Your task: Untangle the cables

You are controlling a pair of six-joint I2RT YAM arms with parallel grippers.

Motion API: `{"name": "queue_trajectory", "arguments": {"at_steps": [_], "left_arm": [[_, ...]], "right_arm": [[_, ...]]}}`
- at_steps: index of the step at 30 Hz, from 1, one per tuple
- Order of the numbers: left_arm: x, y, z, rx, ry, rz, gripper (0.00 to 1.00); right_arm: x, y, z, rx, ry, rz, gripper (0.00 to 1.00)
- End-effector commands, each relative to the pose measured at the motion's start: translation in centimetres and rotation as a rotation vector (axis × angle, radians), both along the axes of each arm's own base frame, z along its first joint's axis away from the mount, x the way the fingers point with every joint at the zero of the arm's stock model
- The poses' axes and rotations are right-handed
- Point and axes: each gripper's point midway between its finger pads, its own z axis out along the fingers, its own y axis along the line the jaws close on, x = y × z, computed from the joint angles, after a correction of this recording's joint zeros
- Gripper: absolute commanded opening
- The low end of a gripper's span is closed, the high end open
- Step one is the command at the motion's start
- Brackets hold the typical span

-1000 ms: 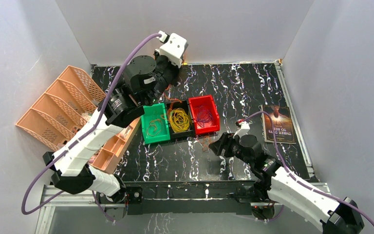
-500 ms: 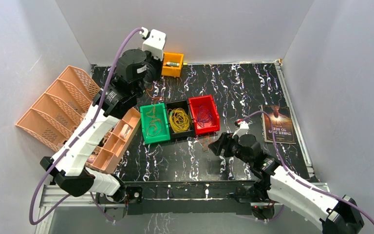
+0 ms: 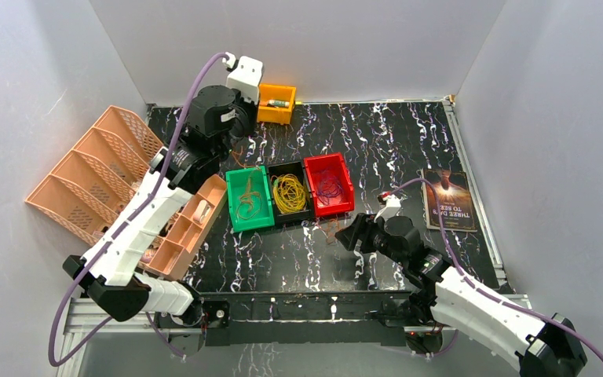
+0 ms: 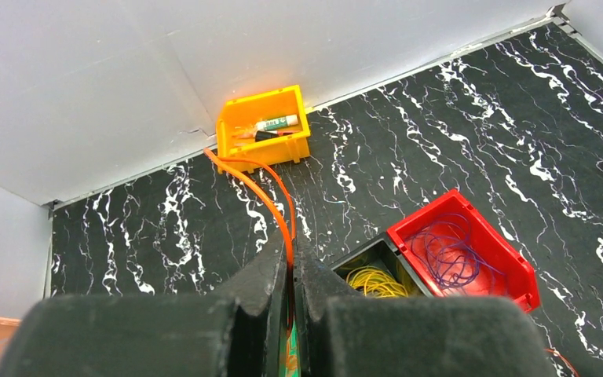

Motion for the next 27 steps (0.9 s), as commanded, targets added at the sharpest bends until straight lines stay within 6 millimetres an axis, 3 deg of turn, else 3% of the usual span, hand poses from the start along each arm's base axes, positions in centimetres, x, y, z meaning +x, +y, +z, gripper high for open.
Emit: {"name": "queue_trajectory", "arguments": {"at_steps": [1, 9, 21, 27], "left_arm": [[-0.8, 1.3, 1.4, -0.032, -0.032, 0.013, 0.0], [-0.4, 1.2, -2.3, -0.027, 0.037, 0.018, 0.0], [0.3, 1.4, -4.5, -0.029, 0.086, 0.021, 0.0], [0.3, 1.4, -6.7, -0.036, 0.138, 0.022, 0.0]], "right_arm": [[0.8, 0.8, 2.3, 0.052, -0.05, -0.002, 0.75], [0.8, 0.8, 2.4, 0.056, -0.046, -0.002, 0.75], [0.8, 0.7, 2.2, 0.053, -0.043, -0.008, 0.75], [0.7, 0.5, 2.2, 0.057, -0.045, -0.014, 0.75]]}}
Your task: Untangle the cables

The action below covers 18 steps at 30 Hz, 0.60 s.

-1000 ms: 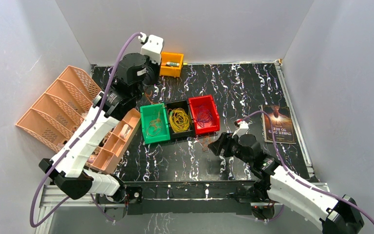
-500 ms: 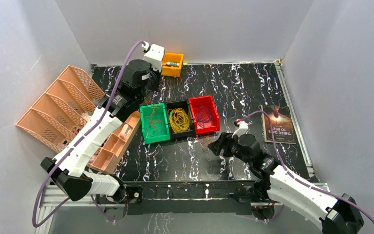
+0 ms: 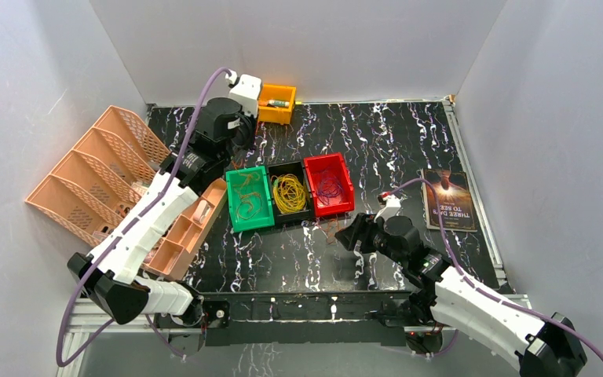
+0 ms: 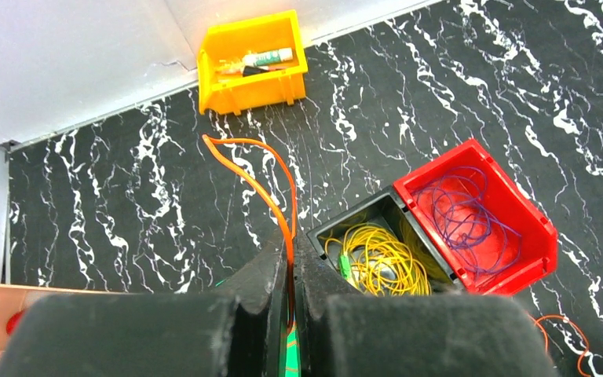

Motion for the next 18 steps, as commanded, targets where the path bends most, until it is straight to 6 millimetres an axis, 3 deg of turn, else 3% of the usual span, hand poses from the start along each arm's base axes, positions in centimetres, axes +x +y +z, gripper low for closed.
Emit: {"name": "queue_trajectory", "arguments": {"at_steps": [1, 7, 18], "left_arm": [[-0.7, 0.2, -0.9, -0.041, 0.021, -0.004, 0.0], [-1.2, 0.5, -2.6, -0.072, 0.066, 0.0, 0.0], [-1.9, 0.0, -5.3, -0.11, 0.134, -0.017, 0.0]], "right_arm": [[0.7, 0.4, 2.4, 0.055, -0.059, -0.013, 0.75], [1.6, -1.1, 3.4, 0.049, -0.09, -0.111, 0.75], [4.4, -4.3, 8.6, -0.125, -0.273, -0.231, 0.77]]}}
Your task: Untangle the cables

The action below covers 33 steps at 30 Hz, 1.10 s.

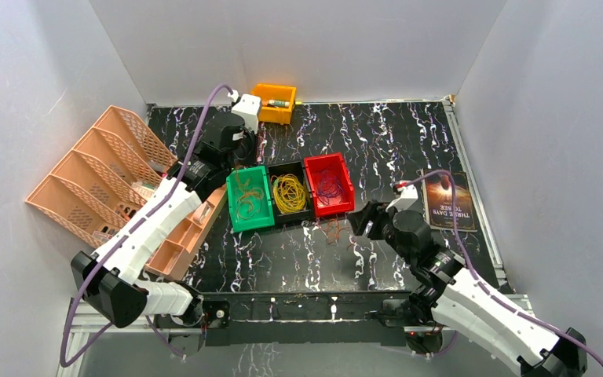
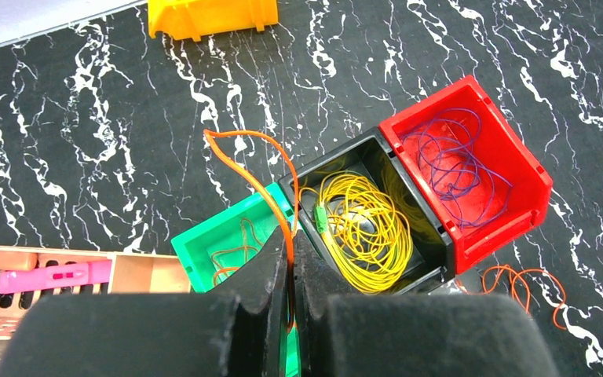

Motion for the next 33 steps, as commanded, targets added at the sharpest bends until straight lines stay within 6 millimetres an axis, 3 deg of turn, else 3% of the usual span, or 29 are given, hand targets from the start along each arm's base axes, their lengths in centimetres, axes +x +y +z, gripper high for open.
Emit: {"name": "queue_trajectory", "arguments": {"at_steps": [1, 13, 28, 33], "left_arm": [[-0.9, 0.0, 1.2, -0.071, -0.021, -0.008, 0.0], [-1.4, -0.3, -1.2, -0.095, 0.034, -0.01, 0.0], [-0.3, 2.0, -9.1, -0.121, 0.216, 0.075, 0.0], [-0.1, 2.5, -11.8, -0.131, 0.278, 0.087, 0.0]], "right_arm": [[2.0, -1.5, 4.7, -0.098, -0.133, -0.066, 0.77], [3.4, -3.2, 7.0, -0.225, -0.191, -0.132, 0.85], [3.0, -3.0, 6.2, -0.203, -0.161, -0.121, 0.98], [2.9, -2.8, 5.9, -0.2, -0.154, -0.111, 0.98]]}}
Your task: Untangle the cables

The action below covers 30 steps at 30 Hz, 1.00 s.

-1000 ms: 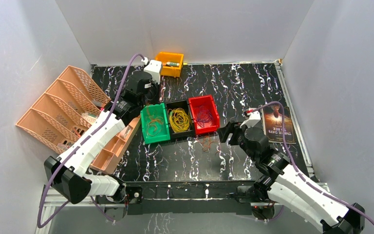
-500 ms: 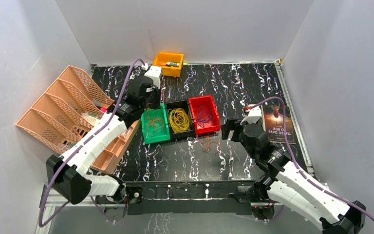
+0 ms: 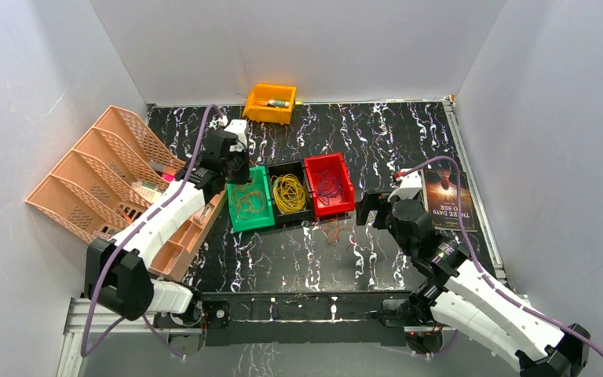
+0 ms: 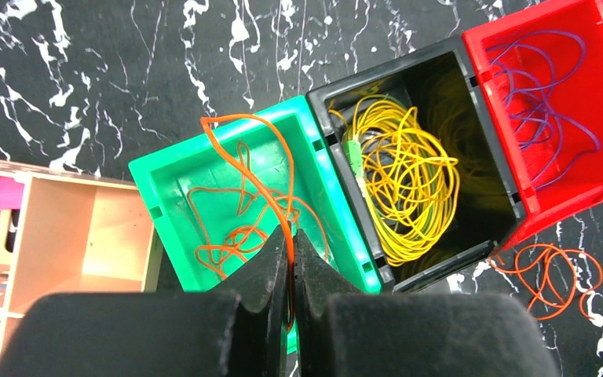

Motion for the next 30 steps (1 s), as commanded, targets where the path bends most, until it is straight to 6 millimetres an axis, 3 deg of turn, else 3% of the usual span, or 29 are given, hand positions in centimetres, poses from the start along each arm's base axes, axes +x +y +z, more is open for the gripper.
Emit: {"name": "queue_trajectory", "arguments": {"at_steps": [1, 18, 22, 30], "left_arm": [[0.3, -0.1, -1.5, -0.045, 0.035, 0.001, 0.0], [2.3, 0.1, -10.0, -0.004, 0.273, 0.025, 0.0], [2.4, 0.0, -10.0, -0.009, 0.273, 0.02, 0.01], [2.7, 0.6, -7.2, 0.004, 0.201, 0.031, 0.11]], "right_arm": [[0.3, 0.5, 2.0, 0.047, -0.038, 0.001, 0.98], [-0.3, 1.6, 0.0, 0.057, 0.021, 0.052, 0.98], [-0.3, 1.5, 0.0, 0.059, 0.02, 0.052, 0.98], [-0.4, 1.8, -0.2, 0.064, 0.031, 0.064, 0.99]]}}
